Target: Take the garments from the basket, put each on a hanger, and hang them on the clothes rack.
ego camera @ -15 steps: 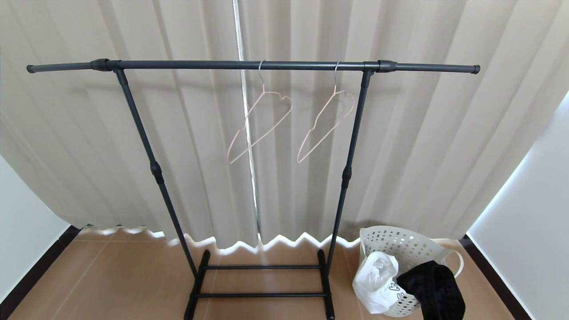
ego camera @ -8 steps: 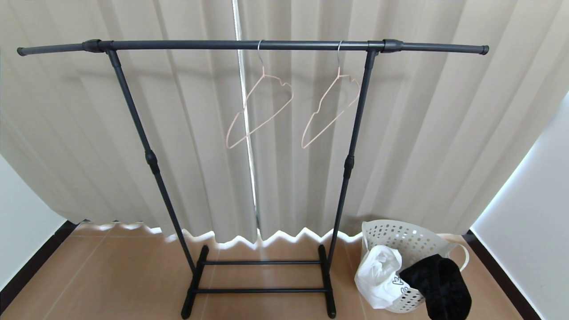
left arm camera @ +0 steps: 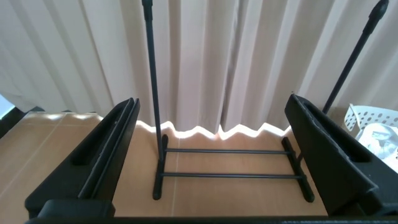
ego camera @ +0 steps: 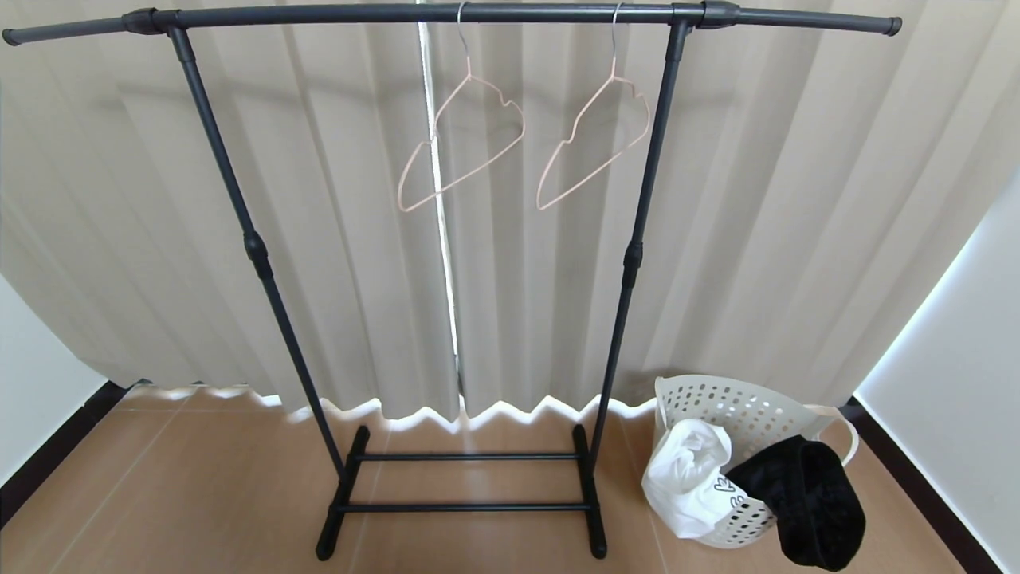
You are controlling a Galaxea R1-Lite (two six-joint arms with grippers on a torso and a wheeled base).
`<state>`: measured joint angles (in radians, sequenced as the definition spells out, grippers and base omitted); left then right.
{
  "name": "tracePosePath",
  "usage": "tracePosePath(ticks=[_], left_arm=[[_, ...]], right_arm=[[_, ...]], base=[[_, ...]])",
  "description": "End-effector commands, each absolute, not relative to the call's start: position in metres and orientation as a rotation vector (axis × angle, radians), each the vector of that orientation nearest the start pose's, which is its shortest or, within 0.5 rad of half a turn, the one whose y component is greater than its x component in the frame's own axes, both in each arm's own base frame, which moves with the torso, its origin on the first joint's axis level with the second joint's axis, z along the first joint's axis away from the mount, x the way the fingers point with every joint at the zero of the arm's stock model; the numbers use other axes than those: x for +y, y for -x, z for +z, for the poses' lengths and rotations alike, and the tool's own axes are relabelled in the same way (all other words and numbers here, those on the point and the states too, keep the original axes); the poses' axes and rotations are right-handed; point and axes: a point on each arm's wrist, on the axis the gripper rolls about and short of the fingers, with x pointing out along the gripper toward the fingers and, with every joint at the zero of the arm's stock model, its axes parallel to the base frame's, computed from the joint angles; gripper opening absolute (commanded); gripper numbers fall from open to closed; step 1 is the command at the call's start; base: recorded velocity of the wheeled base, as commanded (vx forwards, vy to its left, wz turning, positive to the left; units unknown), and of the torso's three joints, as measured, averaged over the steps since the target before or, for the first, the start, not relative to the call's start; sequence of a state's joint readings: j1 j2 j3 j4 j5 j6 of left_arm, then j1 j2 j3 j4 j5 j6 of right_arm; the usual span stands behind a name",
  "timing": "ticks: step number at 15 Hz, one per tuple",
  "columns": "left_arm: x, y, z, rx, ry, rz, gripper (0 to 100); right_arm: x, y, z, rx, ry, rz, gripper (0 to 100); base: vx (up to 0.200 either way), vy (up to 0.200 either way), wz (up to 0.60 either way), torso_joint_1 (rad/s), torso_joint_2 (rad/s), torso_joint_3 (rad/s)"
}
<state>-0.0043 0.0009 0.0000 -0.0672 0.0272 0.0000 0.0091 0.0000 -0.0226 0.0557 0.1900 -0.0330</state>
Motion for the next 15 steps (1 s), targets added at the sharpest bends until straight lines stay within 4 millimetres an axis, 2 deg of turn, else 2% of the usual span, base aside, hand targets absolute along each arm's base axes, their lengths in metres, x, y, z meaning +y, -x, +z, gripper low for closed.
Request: tracePosePath(ticks=[1,6,10,15], left_arm=[[0.0007,0.0229,0.0824,-0.066,0.001,0.023,100],[0.0007,0.0229,0.0824,-0.066,0.003,0.023,100],[0.0007,0.0229,0.0824,-0.066,0.003,0.023,100],[0.0007,0.0229,0.0824,-0.066,0.003,0.023,100]], right_arm=[[0.0041,0.025,0.0758,0.03,0.031,0.198,100],[0.004,0.0251,0.0762,0.029,0.032,0.2,100],[0.0041,0.025,0.0758,0.03,0.032,0.198,100],[0.004,0.025,0.0758,0.03,0.032,0.2,100]], base=[[0.0,0.0,0.0,-0.168,0.49,0.33],[0.0,0.0,0.0,-0.13,0.45,0.316],[0.0,0.0,0.0,-0.025,0.09,0.071],[0.0,0.0,0.0,-0.048,0.25,0.205]])
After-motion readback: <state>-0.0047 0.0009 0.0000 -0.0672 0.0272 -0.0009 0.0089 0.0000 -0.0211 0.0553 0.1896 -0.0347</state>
